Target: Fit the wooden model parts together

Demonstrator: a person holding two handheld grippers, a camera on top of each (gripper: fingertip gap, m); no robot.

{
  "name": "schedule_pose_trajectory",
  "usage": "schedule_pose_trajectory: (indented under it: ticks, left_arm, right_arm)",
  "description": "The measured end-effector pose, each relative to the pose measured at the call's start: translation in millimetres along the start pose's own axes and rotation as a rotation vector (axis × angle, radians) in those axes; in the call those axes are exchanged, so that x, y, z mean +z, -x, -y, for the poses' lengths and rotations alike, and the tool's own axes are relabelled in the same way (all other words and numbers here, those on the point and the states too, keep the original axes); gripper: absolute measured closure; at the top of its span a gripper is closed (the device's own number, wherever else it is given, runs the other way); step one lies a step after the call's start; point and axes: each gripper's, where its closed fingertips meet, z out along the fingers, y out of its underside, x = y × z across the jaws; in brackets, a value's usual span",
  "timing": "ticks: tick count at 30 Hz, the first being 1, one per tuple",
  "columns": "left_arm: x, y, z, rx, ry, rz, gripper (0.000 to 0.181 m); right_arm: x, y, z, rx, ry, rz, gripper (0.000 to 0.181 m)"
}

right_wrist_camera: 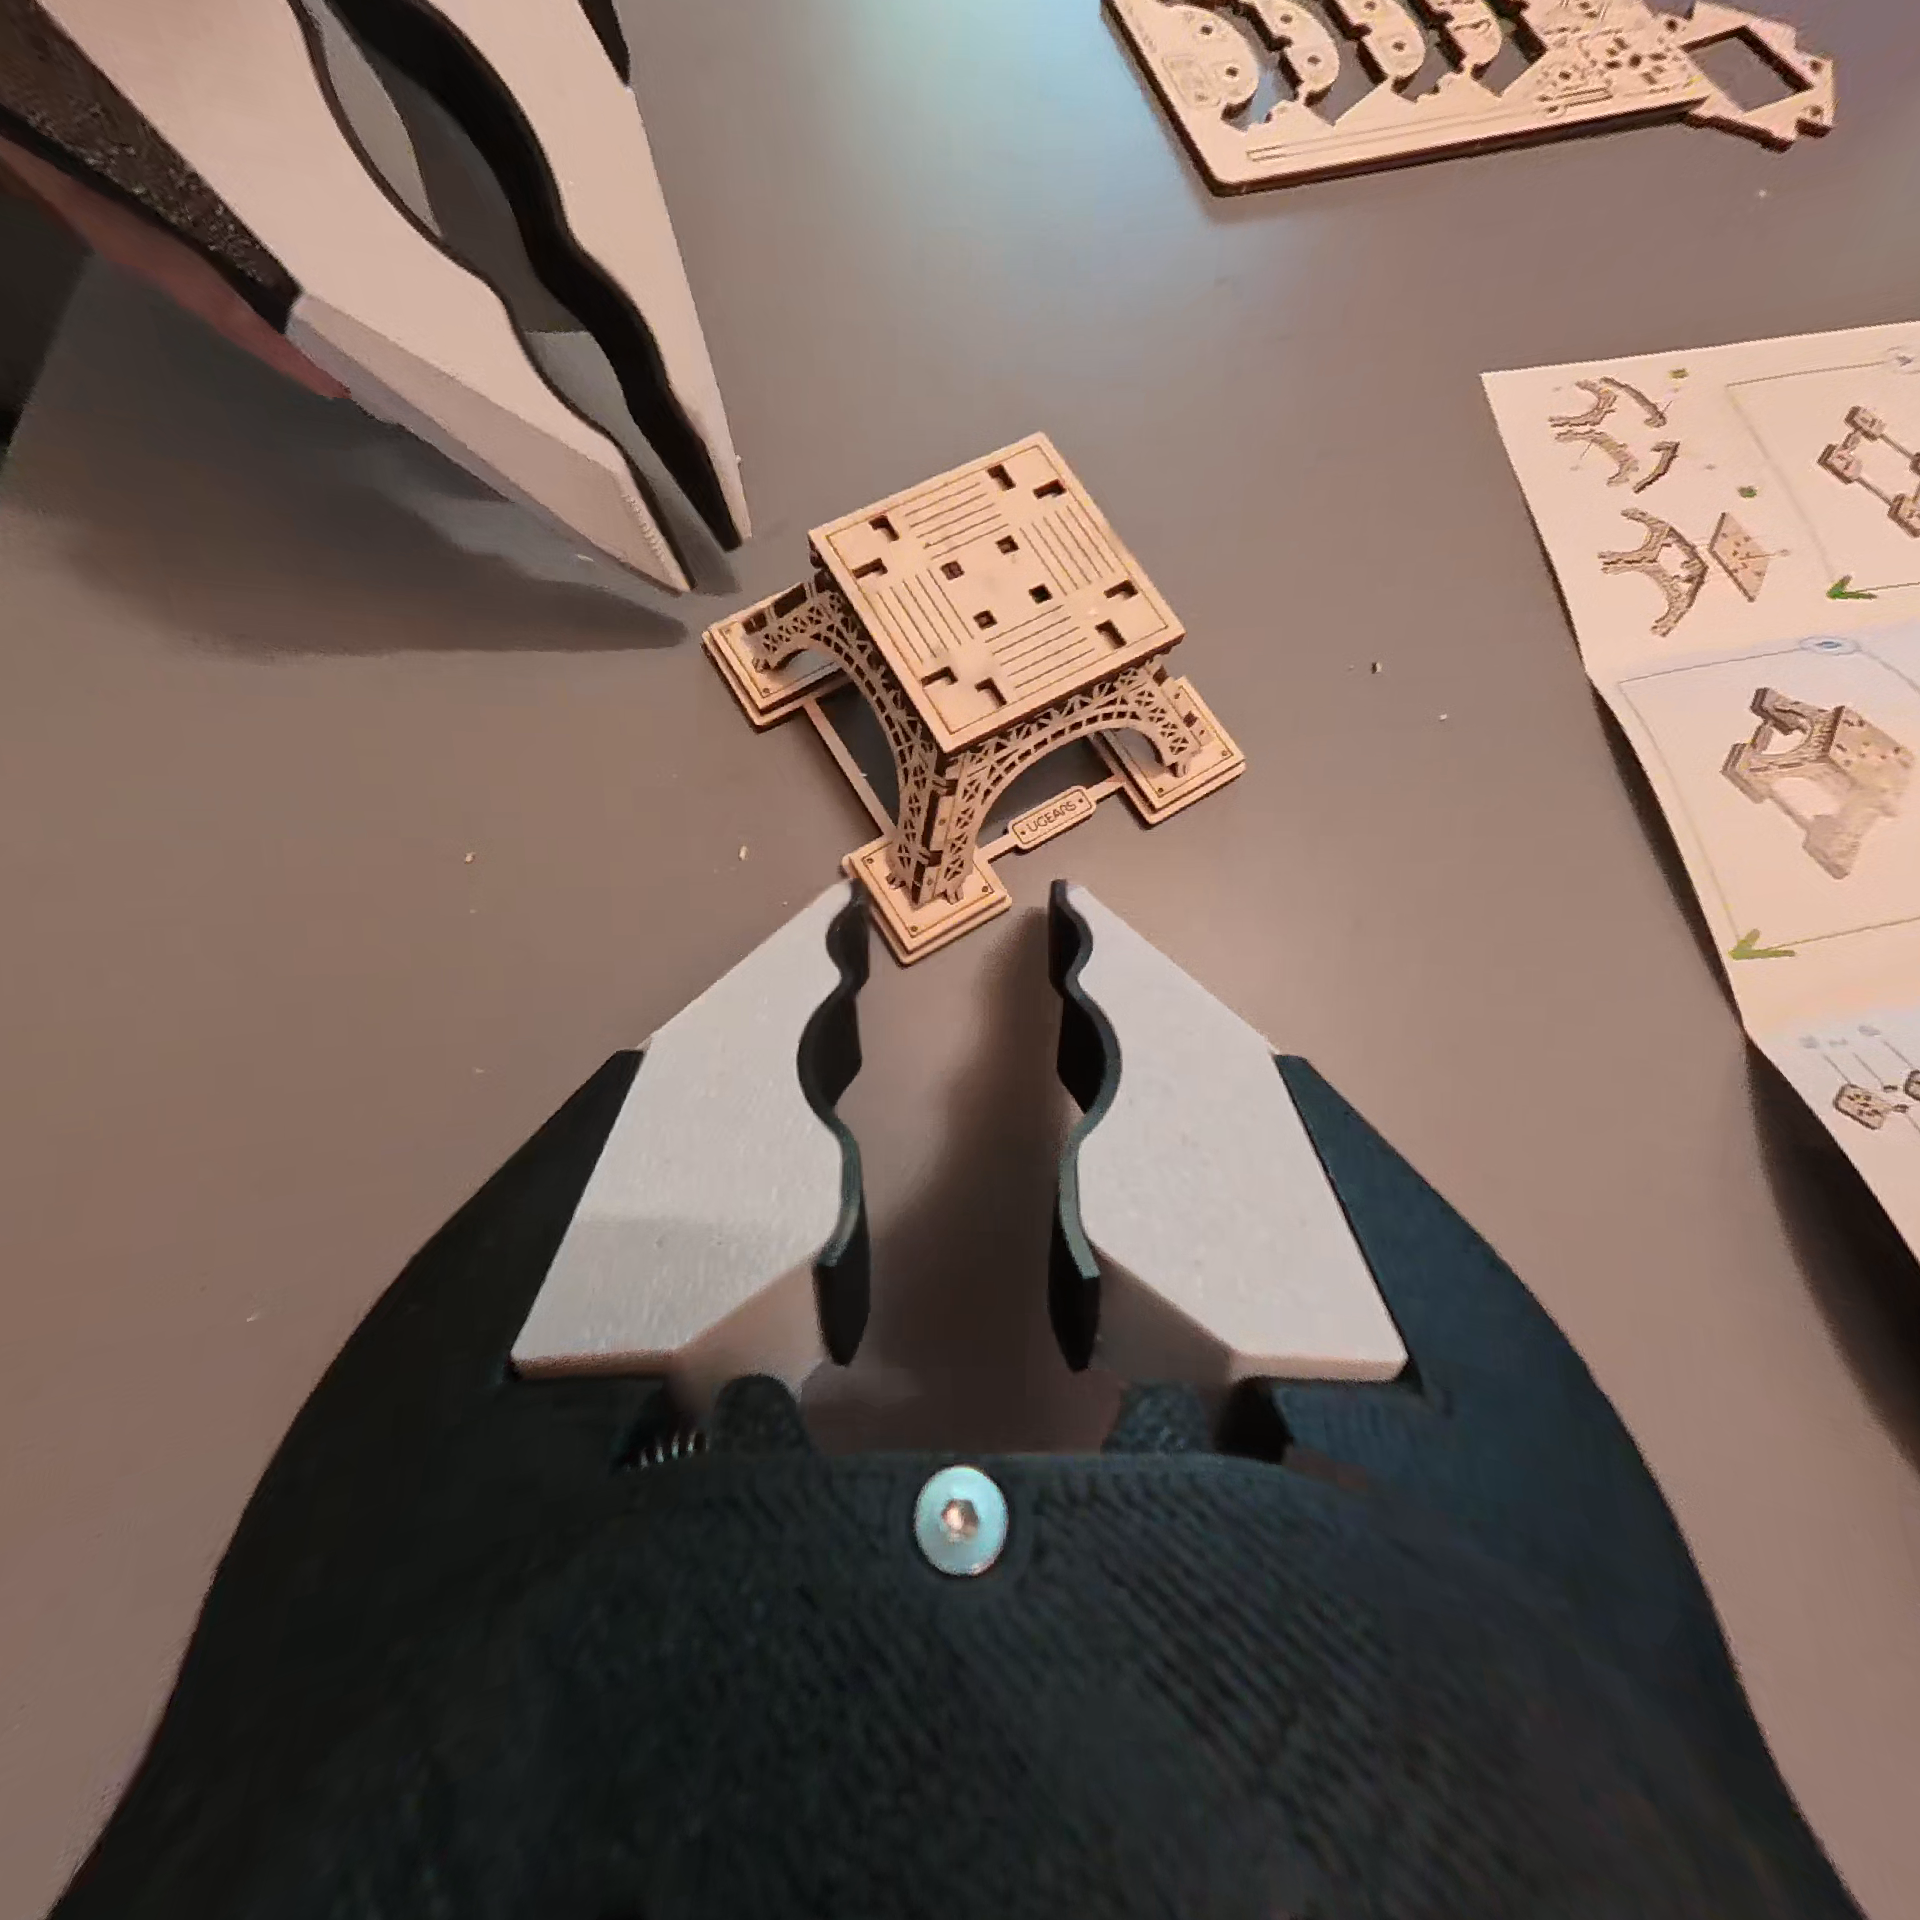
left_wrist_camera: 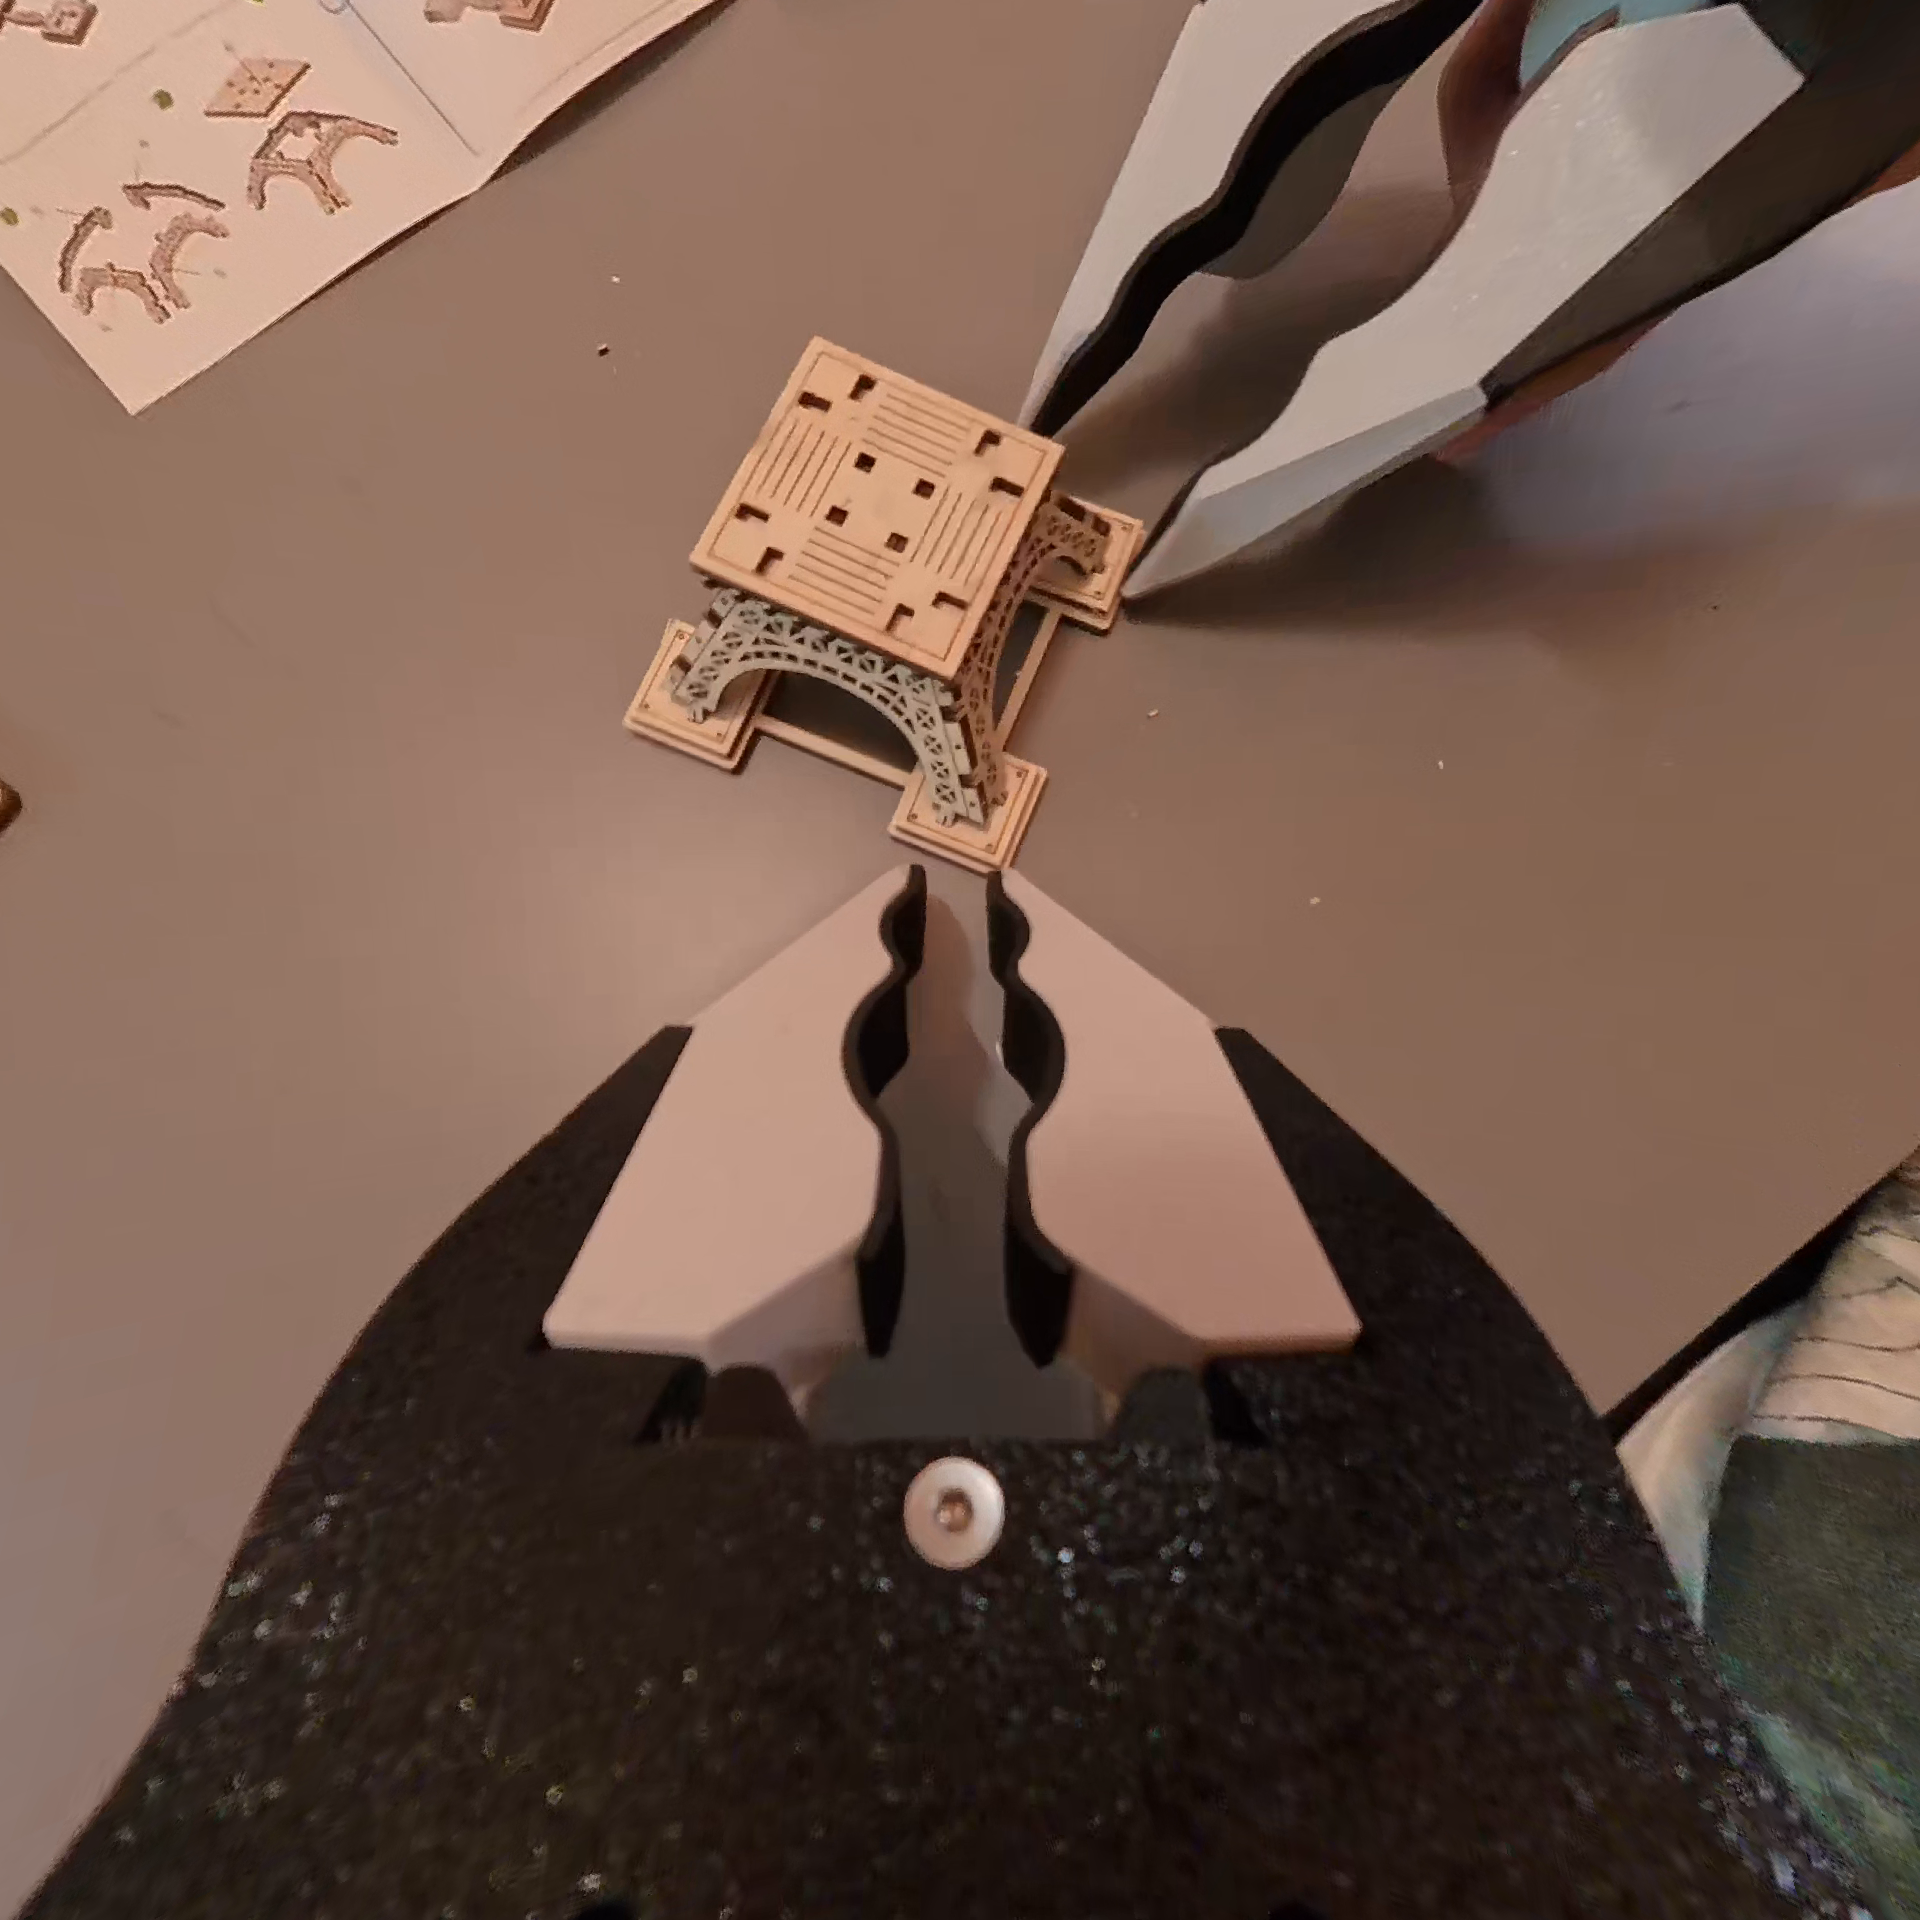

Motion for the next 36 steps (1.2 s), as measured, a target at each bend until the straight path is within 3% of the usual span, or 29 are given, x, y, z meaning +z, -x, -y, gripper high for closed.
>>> schedule_pose_trajectory:
  ticks: [4,16,18,20,23,30,36]
  left_arm:
    - [3,-1,3,0.009,0.001,0.002,0.176]
    - [8,6,8,0.136,0.090,-0.017,0.181]
    - [10,6,6,0.150,0.102,-0.019,0.181]
    - [10,5,6,0.162,0.100,-0.027,0.181]
    - [10,5,5,0.175,0.110,-0.032,0.181]
    - [11,4,7,0.153,0.071,-0.055,0.181]
    - [7,10,11,0.125,0.017,-0.063,0.181]
  right_arm:
    - [1,2,2,-0.018,-0.014,-0.001,0.158]
    - [-5,3,6,-0.062,-0.036,-0.024,0.157]
    - [-16,-1,18,-0.122,-0.102,-0.056,0.161]
    - [-27,-8,34,-0.159,-0.184,-0.107,0.181]
    - [-31,-9,55,-0.220,-0.241,-0.117,0.181]
    - [-5,4,63,-0.357,0.016,0.038,0.181]
    - [8,-8,57,-0.425,0.231,0.017,0.181]
